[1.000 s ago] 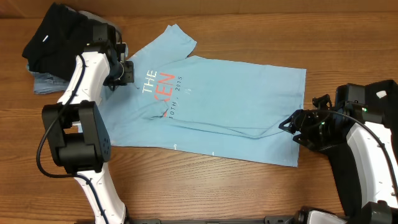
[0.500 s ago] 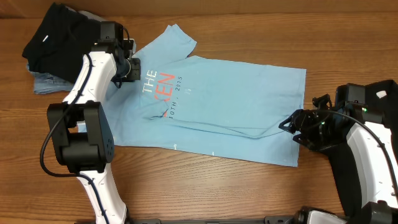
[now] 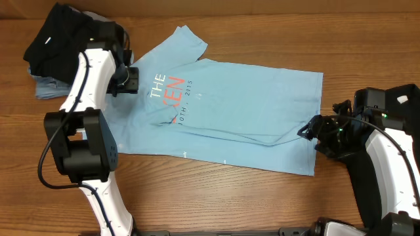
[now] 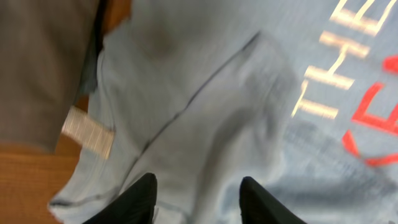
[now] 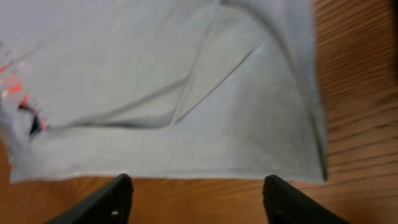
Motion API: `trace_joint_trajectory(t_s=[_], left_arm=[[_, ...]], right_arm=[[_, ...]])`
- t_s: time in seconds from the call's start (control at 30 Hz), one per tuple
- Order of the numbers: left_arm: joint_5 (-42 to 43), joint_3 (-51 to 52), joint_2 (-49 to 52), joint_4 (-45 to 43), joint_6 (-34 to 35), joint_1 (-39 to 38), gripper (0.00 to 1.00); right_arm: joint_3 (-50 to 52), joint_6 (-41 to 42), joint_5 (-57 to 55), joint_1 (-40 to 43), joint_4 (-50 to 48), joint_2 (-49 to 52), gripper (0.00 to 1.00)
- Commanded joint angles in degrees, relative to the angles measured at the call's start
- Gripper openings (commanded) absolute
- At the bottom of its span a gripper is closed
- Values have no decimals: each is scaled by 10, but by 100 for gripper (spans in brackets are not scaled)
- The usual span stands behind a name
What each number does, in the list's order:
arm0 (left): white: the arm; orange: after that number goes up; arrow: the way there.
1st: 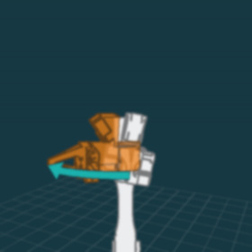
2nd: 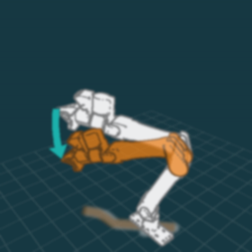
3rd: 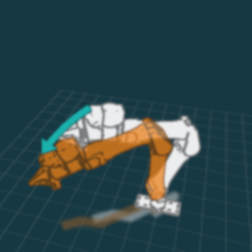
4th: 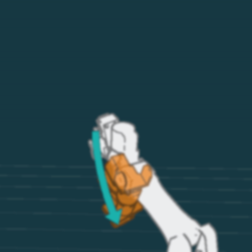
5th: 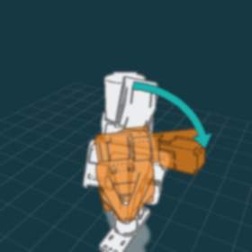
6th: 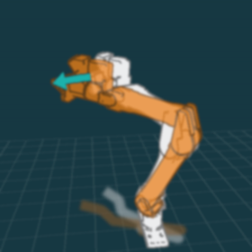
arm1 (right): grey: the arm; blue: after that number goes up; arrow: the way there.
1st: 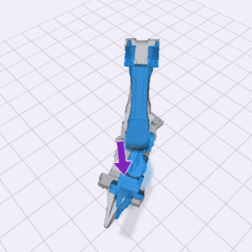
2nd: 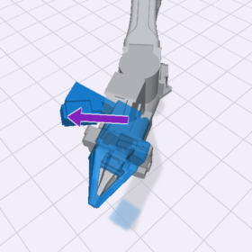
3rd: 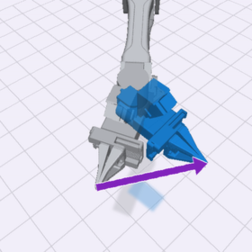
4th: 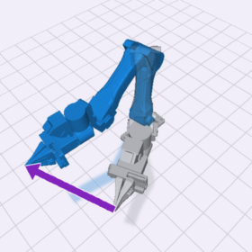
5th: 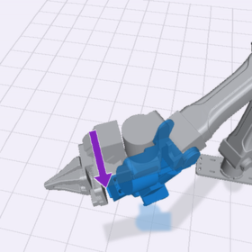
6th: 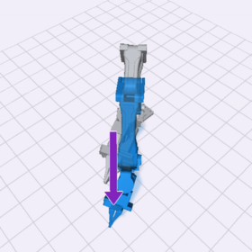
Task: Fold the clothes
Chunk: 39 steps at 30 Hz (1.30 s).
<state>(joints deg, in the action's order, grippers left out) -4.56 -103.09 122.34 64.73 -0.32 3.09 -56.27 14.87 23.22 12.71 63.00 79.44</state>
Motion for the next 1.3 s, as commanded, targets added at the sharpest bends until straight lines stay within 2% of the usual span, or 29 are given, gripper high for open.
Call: trace_joint_trajectory(t_s=[0.0, 0.03, 0.1, 0.13, 0.33, 0.43, 0.57, 0.7, 0.9, 1.03, 1.27], left_arm=[[5, -13, -7, 27, 7, 7, 41], [7, -13, -7, 34, 7, 7, 40], [14, -10, -6, 46, 7, 7, 40], [19, -4, -6, 50, 7, 7, 41], [18, 39, -6, 55, 8, 8, 40], [19, 72, -6, 44, 12, 7, 40], [20, 118, -6, 24, 23, 7, 40], [27, 158, -6, 2, 23, 7, 40], [27, 189, -6, -23, 23, 7, 41], [27, 190, -6, -29, 23, 7, 41], [27, 190, -6, -33, 23, 7, 41]], right_arm=[[-13, 28, -74, -1, -20, 10, 57], [-12, 28, -73, -1, -24, 16, 57], [-9, 28, -73, -1, -40, 37, 66], [-7, 28, -68, -1, -58, 55, 67], [-6, 27, -20, -2, -149, 123, 63], [-6, -14, -18, -3, -191, 150, 62], [-6, -16, 4, -4, -228, 174, 58], [-6, -15, 9, -5, -227, 194, 49], [-6, -11, -3, -11, -229, 198, 44], [-1, -10, -22, -11, -232, 198, 46], [9, 15, -32, -11, -250, 198, 45]])
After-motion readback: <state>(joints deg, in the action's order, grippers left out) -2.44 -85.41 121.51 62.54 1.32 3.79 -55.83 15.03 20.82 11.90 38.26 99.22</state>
